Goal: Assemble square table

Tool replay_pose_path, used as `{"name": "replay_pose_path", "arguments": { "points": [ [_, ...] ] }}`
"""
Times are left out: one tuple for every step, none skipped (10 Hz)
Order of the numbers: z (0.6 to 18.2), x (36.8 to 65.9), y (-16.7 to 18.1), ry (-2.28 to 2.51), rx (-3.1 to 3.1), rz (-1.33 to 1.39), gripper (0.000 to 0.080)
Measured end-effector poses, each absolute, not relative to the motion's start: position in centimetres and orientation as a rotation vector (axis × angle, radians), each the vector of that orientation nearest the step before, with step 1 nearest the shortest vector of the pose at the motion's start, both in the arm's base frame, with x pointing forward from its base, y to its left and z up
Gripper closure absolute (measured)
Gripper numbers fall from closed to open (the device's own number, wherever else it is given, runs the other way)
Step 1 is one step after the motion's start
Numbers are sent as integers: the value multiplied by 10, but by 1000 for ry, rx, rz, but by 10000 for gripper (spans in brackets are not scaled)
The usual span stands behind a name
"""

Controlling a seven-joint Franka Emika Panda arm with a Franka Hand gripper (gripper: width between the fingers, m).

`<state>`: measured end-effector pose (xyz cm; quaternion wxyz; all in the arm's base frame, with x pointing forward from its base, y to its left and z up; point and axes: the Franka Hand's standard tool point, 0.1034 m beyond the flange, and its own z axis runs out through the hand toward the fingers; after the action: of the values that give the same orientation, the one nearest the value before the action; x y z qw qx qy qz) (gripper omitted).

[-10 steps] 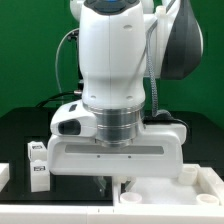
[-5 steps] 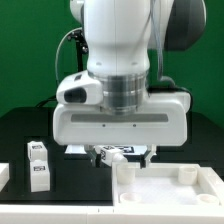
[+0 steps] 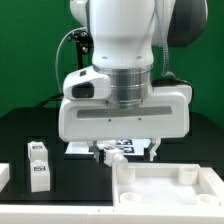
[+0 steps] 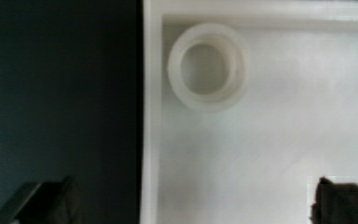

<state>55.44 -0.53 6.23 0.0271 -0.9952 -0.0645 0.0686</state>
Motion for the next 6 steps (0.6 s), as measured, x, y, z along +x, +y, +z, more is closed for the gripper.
{"name": "replay_pose_path", "arguments": {
  "points": [
    [66,540,-3,-281,-3067,194,150],
    [69,530,-1,-281,-3070,154,150],
    [69,528,-5,-162,-3056,114,150],
    [68,528,-5,-174,-3058,122,150],
    [68,528,-4,-175,-3058,122,150],
    [68,528,-5,-174,-3058,123,150]
  ]
}}
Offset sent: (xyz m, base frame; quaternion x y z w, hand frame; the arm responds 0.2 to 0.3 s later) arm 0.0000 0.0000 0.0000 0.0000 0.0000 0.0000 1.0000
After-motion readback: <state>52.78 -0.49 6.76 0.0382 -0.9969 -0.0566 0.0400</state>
